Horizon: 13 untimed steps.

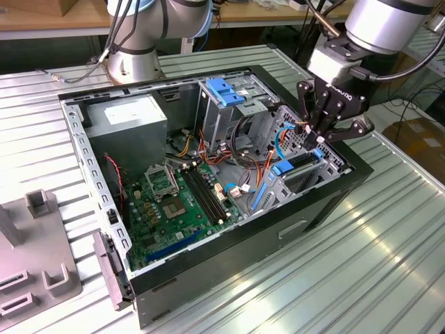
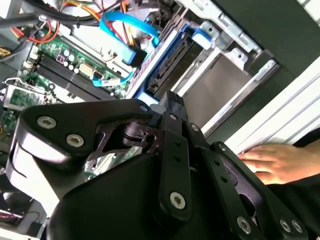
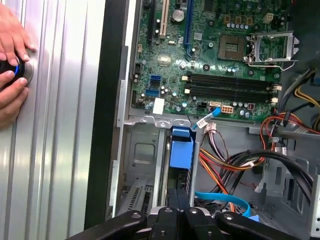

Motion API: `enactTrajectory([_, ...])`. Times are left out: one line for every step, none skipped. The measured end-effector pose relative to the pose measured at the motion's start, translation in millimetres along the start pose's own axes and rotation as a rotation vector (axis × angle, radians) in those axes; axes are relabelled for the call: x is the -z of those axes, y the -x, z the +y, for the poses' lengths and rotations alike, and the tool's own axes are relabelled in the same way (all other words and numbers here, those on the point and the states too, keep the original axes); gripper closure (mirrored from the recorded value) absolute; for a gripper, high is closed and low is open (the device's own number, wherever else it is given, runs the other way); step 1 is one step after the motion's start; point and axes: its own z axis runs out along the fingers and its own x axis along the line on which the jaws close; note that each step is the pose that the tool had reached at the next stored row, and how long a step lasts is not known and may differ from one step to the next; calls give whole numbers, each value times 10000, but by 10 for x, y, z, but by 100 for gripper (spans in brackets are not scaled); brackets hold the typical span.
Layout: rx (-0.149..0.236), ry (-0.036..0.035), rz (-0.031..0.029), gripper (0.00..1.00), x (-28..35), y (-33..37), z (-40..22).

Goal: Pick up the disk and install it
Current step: 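Insert the second disk wire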

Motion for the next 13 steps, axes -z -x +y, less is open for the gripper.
enactTrajectory([0, 0, 1, 89, 0, -3, -31])
enactTrajectory([0, 0, 0, 89, 0, -5, -60])
enactTrajectory([0, 0, 0, 89, 0, -10, -110])
enactTrajectory([1, 0, 0, 89, 0, -12, -135])
enactTrajectory([0, 0, 1, 89, 0, -15, -160])
enactTrajectory([0, 0, 0, 89, -1, -17, -185])
enactTrajectory([0, 0, 0, 89, -1, -18, -205])
enactTrajectory([1, 0, 0, 89, 0, -20, -226])
enactTrajectory([1, 0, 0, 89, -1, -21, -245])
enactTrajectory([1, 0, 0, 89, -1, -23, -278])
enactTrajectory([1, 0, 0, 89, -1, -24, -295])
enactTrajectory([1, 0, 0, 89, -1, -24, -315])
enactTrajectory([4, 0, -2, 89, -1, -17, -337])
